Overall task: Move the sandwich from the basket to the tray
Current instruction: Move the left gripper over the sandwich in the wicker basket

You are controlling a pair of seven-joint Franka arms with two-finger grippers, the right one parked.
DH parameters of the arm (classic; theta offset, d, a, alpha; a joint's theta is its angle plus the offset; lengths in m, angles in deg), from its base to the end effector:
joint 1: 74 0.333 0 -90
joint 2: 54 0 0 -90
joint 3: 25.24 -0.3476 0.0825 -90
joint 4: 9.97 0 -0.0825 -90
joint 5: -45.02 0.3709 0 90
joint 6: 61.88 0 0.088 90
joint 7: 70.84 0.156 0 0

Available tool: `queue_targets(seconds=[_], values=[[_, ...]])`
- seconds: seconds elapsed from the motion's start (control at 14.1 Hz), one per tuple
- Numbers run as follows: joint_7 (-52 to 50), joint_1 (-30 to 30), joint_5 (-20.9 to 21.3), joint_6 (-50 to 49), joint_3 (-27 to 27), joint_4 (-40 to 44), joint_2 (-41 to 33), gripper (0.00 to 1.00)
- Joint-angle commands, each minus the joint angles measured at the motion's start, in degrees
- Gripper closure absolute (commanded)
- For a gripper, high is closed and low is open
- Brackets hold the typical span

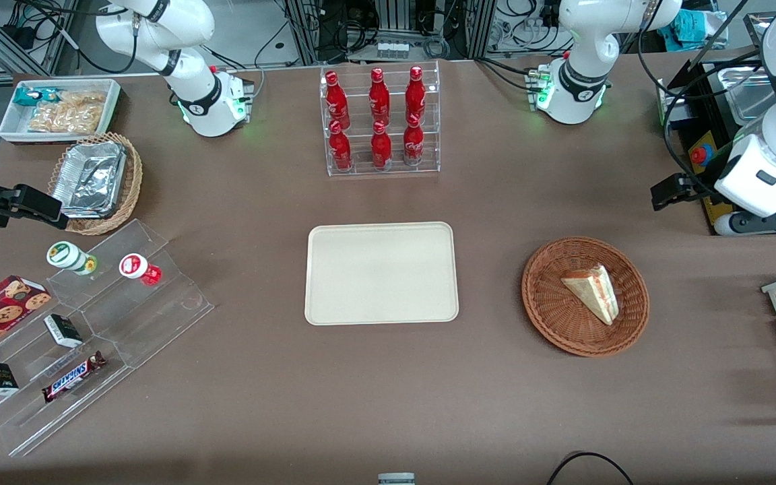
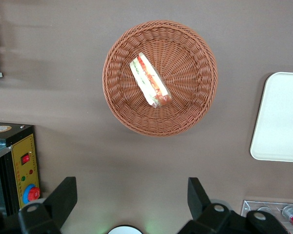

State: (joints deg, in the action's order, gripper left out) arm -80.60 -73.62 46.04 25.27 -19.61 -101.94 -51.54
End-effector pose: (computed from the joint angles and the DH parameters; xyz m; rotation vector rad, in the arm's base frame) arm 0.5391 -0.0456 0.5646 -3.1032 -0.1215 0.1928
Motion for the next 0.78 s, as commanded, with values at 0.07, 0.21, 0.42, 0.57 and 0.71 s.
queue_targets(seconds=[0.07,0.21,0.42,0.57,0.71], values=[[0.01,0.5,0.56,-0.32,0.61,0.74,1.48,0.0],[-0.26,0.23,0.65,0.2,0.61,0.74,5.25,0.0],[-0.26,0.23,0.82,7.73,0.61,-3.8,8.43,0.0],[-0.26,0.23,0.91,16.77,0.61,-10.82,8.61,0.0],[-0.34,0.32,0.91,26.44,0.61,-17.59,8.69,0.0]])
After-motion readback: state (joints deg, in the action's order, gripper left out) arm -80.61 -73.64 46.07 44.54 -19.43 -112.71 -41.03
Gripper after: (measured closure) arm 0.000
